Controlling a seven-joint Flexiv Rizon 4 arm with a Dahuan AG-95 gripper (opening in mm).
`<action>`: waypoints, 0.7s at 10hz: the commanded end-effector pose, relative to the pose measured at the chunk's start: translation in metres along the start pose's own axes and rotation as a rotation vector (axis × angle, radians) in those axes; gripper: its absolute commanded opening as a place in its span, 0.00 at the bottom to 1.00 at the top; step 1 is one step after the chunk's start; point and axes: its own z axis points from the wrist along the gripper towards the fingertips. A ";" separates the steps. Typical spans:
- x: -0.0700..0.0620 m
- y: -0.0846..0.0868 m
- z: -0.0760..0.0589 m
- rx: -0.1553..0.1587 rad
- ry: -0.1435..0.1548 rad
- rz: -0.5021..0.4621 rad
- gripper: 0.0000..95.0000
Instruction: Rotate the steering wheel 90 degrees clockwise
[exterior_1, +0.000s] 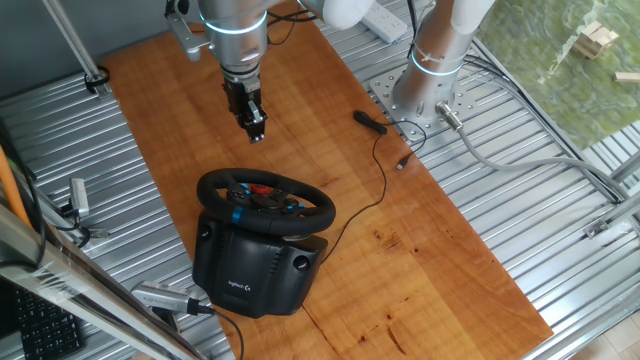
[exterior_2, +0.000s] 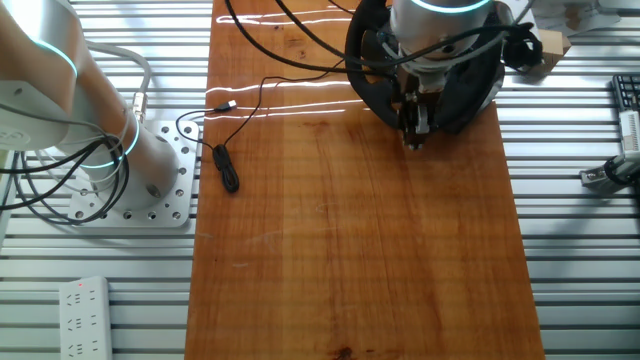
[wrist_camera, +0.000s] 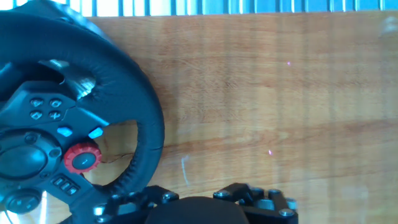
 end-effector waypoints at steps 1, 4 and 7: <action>0.001 0.000 0.000 -0.003 0.008 -0.024 0.00; 0.001 0.000 0.000 -0.003 0.024 -0.045 0.00; 0.001 0.000 0.000 -0.009 0.024 -0.070 0.00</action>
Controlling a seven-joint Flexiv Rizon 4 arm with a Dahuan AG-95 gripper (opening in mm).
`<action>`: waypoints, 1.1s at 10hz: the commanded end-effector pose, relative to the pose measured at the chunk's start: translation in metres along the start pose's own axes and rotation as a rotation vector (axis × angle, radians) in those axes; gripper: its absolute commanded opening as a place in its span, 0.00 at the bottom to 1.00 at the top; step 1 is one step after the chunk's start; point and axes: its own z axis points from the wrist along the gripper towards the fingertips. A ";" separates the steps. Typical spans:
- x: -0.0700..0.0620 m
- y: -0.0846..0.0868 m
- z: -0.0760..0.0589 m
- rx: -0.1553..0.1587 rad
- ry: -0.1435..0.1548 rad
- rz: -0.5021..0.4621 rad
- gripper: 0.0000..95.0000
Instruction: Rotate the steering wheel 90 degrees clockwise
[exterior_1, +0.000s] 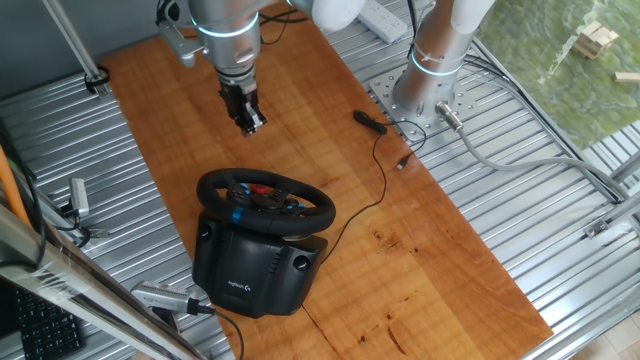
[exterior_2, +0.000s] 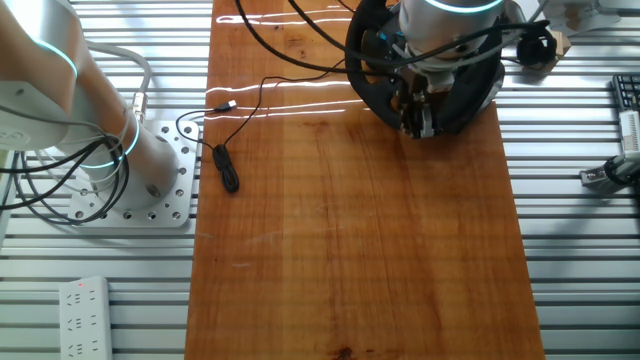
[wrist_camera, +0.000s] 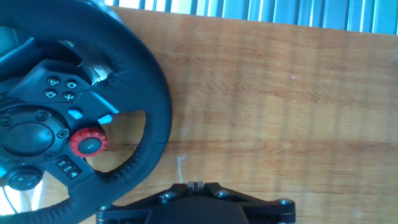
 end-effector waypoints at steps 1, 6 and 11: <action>0.001 0.001 -0.001 -0.002 0.001 -0.032 0.00; -0.003 0.029 0.005 -0.019 0.003 -0.114 0.00; 0.013 0.051 -0.026 -0.023 -0.041 -0.136 0.00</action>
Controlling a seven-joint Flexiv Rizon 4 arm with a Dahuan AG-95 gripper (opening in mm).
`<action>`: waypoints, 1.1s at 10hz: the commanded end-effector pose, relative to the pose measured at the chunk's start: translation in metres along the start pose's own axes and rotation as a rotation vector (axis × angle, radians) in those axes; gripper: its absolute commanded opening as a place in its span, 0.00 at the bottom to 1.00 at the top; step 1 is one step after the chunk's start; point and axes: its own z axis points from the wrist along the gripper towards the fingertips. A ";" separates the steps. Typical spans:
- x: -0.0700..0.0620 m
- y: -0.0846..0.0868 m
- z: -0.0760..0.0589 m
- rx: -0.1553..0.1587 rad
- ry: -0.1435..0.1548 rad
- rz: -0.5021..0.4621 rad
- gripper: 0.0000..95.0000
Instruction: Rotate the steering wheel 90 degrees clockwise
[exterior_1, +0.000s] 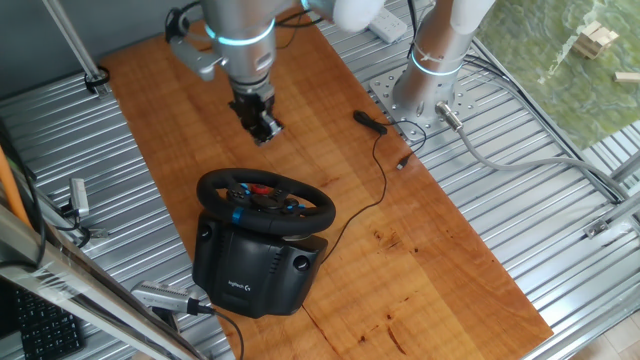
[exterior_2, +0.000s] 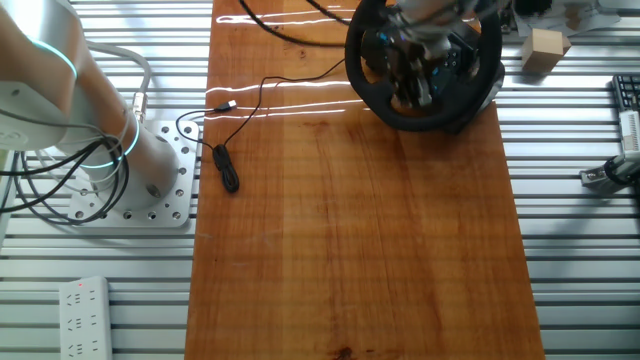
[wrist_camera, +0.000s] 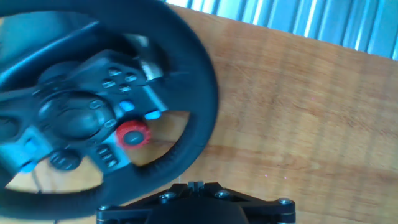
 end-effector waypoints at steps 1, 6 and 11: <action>0.003 0.007 -0.008 -0.010 -0.037 0.040 0.00; 0.005 0.017 -0.017 0.001 -0.071 0.028 0.00; -0.026 0.029 -0.033 0.017 -0.108 0.021 0.00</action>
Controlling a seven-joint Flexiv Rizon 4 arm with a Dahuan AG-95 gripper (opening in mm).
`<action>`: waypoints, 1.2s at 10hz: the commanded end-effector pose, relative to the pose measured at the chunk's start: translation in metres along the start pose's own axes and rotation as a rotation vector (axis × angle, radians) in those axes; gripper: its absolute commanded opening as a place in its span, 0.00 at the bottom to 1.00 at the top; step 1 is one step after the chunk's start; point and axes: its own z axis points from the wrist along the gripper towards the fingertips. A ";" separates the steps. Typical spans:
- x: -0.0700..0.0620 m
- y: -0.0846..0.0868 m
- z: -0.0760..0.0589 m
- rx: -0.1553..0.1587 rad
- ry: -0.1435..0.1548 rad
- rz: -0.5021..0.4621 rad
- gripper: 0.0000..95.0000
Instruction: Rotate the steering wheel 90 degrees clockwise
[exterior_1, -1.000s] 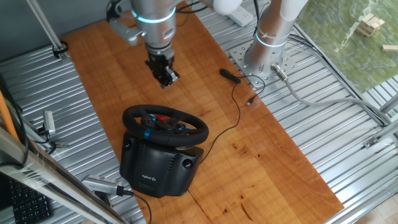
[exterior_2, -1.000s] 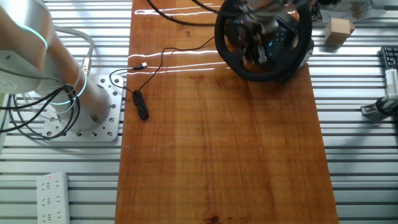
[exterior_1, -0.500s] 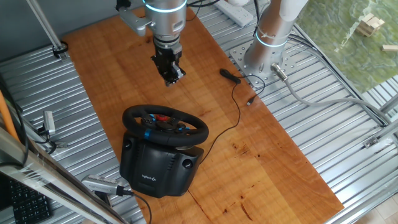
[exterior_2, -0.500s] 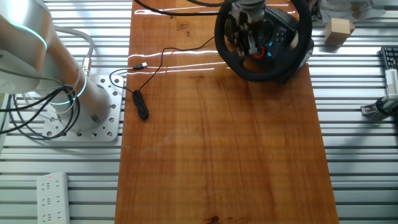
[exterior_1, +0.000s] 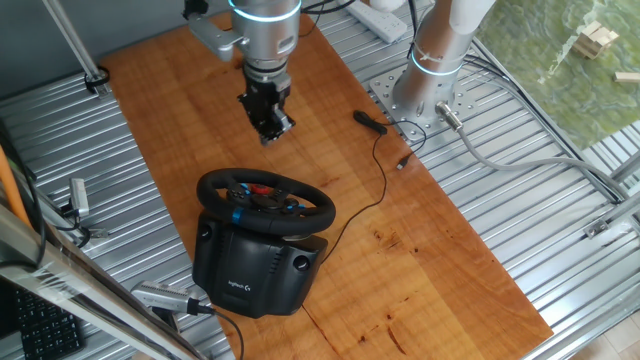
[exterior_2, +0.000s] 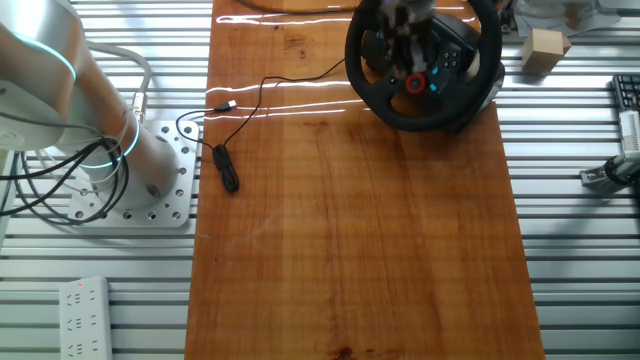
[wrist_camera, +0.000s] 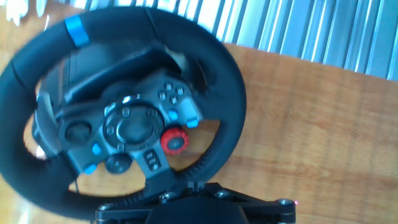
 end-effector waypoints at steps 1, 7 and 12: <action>-0.002 0.002 -0.003 0.006 -0.011 -0.026 0.00; -0.002 0.002 -0.003 0.009 -0.007 -0.065 0.00; -0.002 0.003 -0.002 0.002 -0.011 -0.058 0.00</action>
